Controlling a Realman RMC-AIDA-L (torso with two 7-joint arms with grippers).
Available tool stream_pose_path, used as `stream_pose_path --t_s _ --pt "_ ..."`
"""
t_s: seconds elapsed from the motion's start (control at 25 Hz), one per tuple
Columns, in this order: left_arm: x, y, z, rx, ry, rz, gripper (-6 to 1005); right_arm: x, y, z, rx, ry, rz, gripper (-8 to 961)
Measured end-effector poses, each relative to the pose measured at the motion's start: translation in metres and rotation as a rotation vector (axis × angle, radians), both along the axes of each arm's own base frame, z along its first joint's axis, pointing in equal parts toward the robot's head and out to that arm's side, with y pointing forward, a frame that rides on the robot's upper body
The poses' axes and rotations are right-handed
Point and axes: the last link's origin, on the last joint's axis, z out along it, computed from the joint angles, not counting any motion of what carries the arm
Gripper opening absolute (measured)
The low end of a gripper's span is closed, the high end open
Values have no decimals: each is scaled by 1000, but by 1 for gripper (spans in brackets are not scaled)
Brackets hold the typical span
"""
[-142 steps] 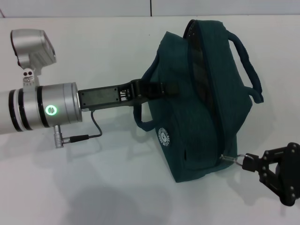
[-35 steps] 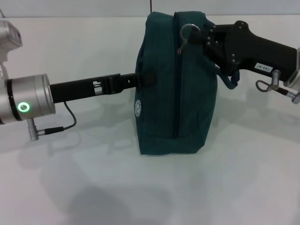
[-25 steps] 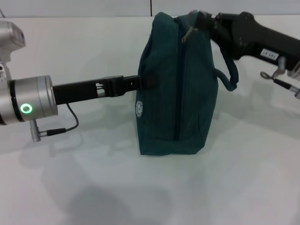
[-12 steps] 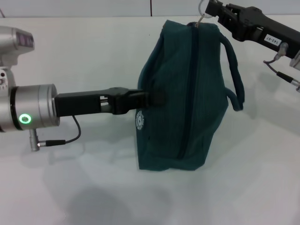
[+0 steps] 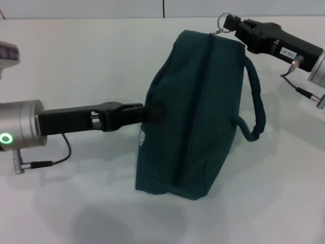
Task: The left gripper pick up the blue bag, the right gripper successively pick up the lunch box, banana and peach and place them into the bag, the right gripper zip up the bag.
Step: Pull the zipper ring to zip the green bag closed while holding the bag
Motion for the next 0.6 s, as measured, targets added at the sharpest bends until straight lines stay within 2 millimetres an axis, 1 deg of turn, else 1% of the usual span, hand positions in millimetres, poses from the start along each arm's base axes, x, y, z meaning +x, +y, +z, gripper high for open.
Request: stream_pose_path --t_s 0.12,0.32,0.52,0.6 --pt "-7 -1 4 33 -5 30 153 2 -3 0 -1 5 -2 47" --pt "-14 -1 6 76 3 49 160 7 -10 6 12 43 2 51" --pt "-21 3 15 126 1 86 167 10 -18 10 13 81 21 54" --pt "-25 6 25 158 -14 114 270 13 -21 11 18 87 19 56"
